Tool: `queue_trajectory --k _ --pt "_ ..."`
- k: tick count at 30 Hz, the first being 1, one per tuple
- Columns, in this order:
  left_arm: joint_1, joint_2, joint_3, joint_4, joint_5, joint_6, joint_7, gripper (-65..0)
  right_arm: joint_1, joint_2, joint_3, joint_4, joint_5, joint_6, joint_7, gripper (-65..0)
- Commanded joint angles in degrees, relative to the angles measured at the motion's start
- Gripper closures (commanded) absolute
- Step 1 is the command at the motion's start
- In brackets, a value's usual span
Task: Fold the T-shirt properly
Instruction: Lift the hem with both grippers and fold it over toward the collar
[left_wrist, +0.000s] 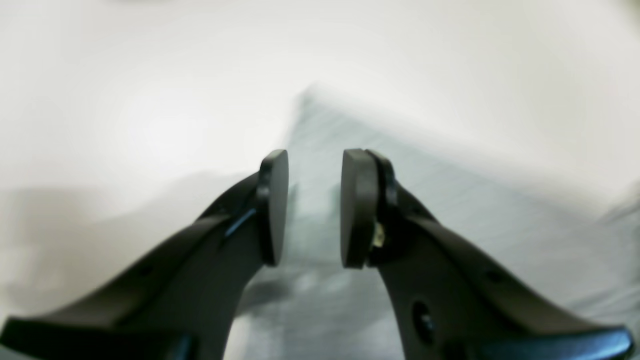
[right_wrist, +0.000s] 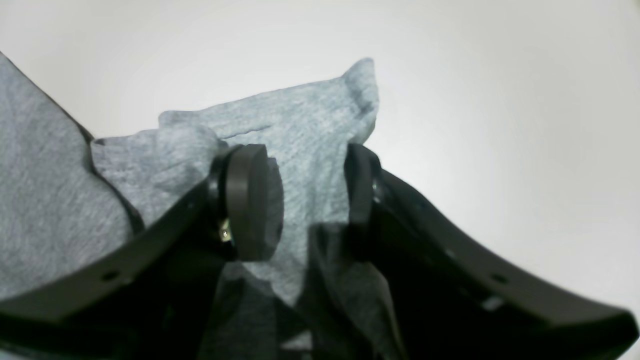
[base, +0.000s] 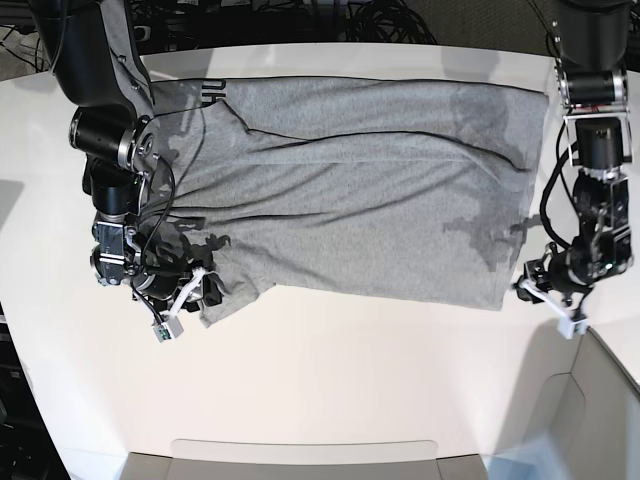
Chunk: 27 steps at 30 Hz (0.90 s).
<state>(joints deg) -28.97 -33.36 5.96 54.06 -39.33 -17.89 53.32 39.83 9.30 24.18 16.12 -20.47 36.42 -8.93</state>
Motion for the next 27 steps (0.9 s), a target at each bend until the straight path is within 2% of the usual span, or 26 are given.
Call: queue_trajectory --k 1,3,5,9,11,15,18,22,27 --pt "-3.86 -0.09 2.18 -1.1 1.84 -1.32 -3.34 -19.3 0.03 0.33 -0.23 -0.34 -3.14 -0.51 -4.57 -25.4" --pt "-6.06 1.58 4.2 -6.63 5.62 -2.2 -7.47 -19.3 0.03 0.24 -0.23 -0.34 -3.14 -0.51 -4.57 -25.4" --pt "-7.73 2.02 3.05 -12.7 6.67 -2.9 -11.25 -19.3 0.03 0.24 -0.23 -0.34 -3.14 -0.51 -4.57 -25.4" --pt "-12.13 2.2 2.97 -21.58 6.85 -10.37 -13.89 -19.3 0.03 0.33 -0.23 -0.34 -3.22 -0.51 -4.57 -25.4" --pt "-13.36 2.99 3.05 -24.57 6.94 -12.57 -14.95 -19.3 0.03 0.41 -0.23 -0.34 -3.22 -0.6 -4.57 -25.4" --pt "-14.33 3.52 3.14 -30.11 7.02 -12.92 -19.87 -19.4 0.03 0.41 -0.23 -0.34 -3.22 -0.6 -4.57 -25.4" --pt "-14.33 3.69 4.64 -30.37 7.02 -13.19 -20.22 -19.5 0.03 0.41 -0.23 -0.34 -3.22 -0.6 -4.57 -25.4" --pt "-14.59 3.96 10.53 -30.55 6.85 -16.53 -20.57 -19.5 0.03 0.06 -0.23 -0.34 -3.22 -0.6 -4.57 -25.4" --pt "-14.59 5.01 10.88 -30.63 6.94 -16.35 -20.75 -19.9 0.03 -0.03 -0.23 -0.34 -3.22 -0.6 -4.57 -25.4"
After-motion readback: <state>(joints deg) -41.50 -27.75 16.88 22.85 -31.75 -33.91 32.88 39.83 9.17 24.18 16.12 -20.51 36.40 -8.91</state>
